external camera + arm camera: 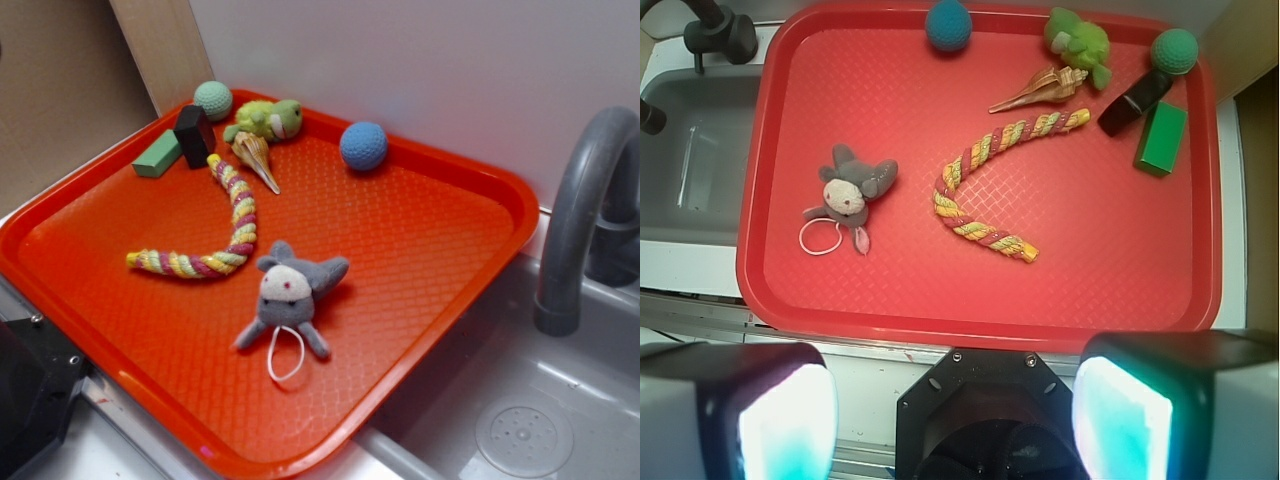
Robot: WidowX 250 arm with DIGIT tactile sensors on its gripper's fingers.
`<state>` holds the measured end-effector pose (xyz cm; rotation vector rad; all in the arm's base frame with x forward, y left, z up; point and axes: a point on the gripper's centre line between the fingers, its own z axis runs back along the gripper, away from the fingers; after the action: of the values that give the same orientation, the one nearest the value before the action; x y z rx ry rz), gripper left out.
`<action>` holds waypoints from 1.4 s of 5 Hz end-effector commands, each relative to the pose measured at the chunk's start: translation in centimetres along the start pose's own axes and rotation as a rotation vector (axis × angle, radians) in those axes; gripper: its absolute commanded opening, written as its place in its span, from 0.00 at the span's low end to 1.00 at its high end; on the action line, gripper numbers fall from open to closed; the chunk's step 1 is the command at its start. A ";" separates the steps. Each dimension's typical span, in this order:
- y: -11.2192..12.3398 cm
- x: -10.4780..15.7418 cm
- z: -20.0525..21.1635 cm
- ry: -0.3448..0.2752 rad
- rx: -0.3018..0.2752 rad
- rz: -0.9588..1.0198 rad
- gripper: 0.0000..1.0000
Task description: Grab the black box.
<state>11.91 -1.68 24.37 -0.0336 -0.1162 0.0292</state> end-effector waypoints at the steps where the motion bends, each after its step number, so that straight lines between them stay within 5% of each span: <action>1: 0.0 0.0 0.0 0.000 0.000 0.000 1.00; 2: 4.6 3.8 -5.3 0.032 0.102 0.240 1.00; 3: 8.3 6.5 -9.2 0.014 0.137 0.408 1.00; 5: 14.2 9.6 -12.2 -0.116 0.074 0.699 1.00; 7: 16.8 12.9 -16.8 -0.137 0.096 0.718 1.00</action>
<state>25.93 13.82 6.77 0.0173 -0.1703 0.7502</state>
